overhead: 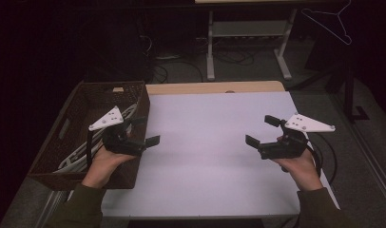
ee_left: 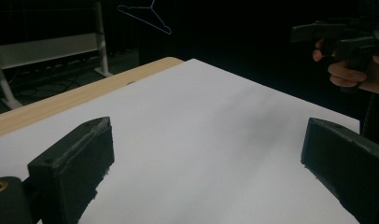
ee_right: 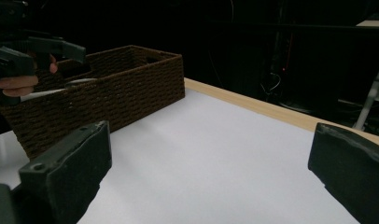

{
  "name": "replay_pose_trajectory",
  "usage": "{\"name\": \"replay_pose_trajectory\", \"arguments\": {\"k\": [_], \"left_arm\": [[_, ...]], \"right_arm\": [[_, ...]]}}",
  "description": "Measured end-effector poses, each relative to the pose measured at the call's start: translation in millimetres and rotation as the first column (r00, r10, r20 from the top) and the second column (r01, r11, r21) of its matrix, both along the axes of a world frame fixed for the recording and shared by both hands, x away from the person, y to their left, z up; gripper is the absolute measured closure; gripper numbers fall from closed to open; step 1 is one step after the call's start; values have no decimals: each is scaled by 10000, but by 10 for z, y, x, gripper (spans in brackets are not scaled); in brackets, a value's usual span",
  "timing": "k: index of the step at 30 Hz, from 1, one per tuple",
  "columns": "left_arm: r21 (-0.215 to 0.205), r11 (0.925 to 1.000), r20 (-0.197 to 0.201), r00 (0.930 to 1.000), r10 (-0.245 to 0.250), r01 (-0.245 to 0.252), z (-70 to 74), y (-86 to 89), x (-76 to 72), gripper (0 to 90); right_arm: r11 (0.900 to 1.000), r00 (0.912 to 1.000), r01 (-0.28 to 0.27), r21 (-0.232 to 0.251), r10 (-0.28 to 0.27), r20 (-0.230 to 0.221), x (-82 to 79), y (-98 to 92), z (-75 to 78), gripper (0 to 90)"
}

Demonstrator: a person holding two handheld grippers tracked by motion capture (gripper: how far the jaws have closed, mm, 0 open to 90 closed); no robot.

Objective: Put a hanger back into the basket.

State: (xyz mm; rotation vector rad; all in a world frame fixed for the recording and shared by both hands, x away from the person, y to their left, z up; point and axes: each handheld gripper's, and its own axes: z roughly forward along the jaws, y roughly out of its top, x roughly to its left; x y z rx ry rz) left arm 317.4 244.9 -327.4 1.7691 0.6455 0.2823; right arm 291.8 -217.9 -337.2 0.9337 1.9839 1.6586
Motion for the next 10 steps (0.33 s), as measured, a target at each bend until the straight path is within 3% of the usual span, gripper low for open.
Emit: {"name": "replay_pose_trajectory", "arguments": {"k": [10], "left_arm": [[17,9999,3,9999,-147,147,5,-41,-39,20]], "right_arm": [[10000,9999,-32,-52,33,141,-2,31,9,0]]}}
